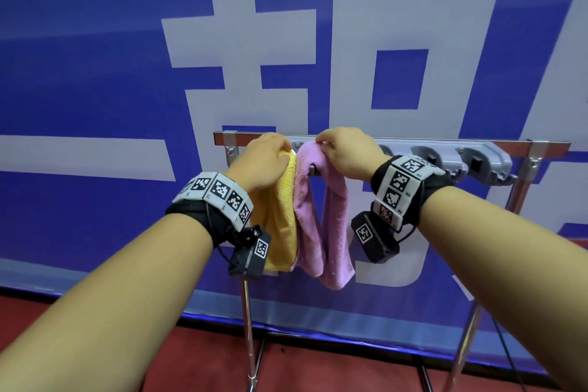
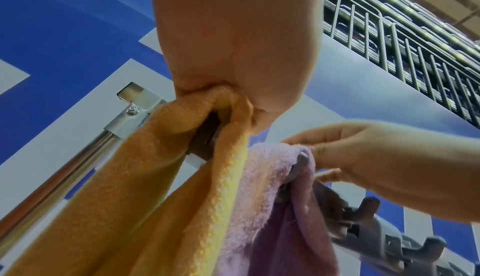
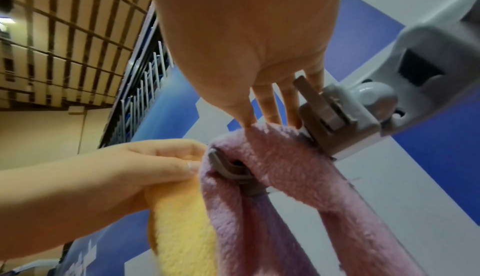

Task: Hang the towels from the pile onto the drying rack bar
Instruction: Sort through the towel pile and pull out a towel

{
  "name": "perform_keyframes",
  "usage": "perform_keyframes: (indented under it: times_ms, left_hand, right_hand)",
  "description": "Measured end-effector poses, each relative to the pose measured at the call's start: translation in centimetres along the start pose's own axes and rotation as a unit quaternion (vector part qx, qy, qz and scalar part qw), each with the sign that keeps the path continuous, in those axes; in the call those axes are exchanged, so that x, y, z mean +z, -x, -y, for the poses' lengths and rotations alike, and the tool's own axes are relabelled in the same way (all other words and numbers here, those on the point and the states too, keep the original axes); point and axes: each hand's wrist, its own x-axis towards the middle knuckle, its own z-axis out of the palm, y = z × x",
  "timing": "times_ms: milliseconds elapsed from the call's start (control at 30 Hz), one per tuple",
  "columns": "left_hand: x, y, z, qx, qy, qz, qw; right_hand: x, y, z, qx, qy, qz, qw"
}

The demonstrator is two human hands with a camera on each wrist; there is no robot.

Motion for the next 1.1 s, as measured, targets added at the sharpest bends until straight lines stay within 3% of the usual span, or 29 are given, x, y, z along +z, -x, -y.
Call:
perform_keyframes:
  times_ms: [167, 367, 567, 933, 1100]
  left_hand:
    - [-1.4, -1.7, 0.3, -0.081, 0.000, -0.018, 0.997]
    - [-2.8, -3.1, 0.2, -0.111, 0.055, 0.037, 0.992]
    - [-3.4, -4.3, 0.0, -0.115, 0.023, 0.065, 0.991]
    - [-2.1, -5.2, 0.4, -0.106, 0.007, -0.076, 0.991]
    - [-1.4, -4.3, 0.7, -0.105, 0.017, -0.081, 0.991]
  right_hand:
    - [-0.4, -1.2, -0.3, 0.028, -0.040, 0.025, 0.998]
    - [-0.7, -2.4, -0.5, 0.041, -0.079, 0.062, 0.994]
    - [-0.5, -2.8, -0.5, 0.051, -0.124, 0.051, 0.990]
    - [1.0, -3.3, -1.5, 0.089, -0.127, -0.044, 0.987]
    - [0.6, -2.7, -1.5, 0.061, -0.144, -0.040, 0.987]
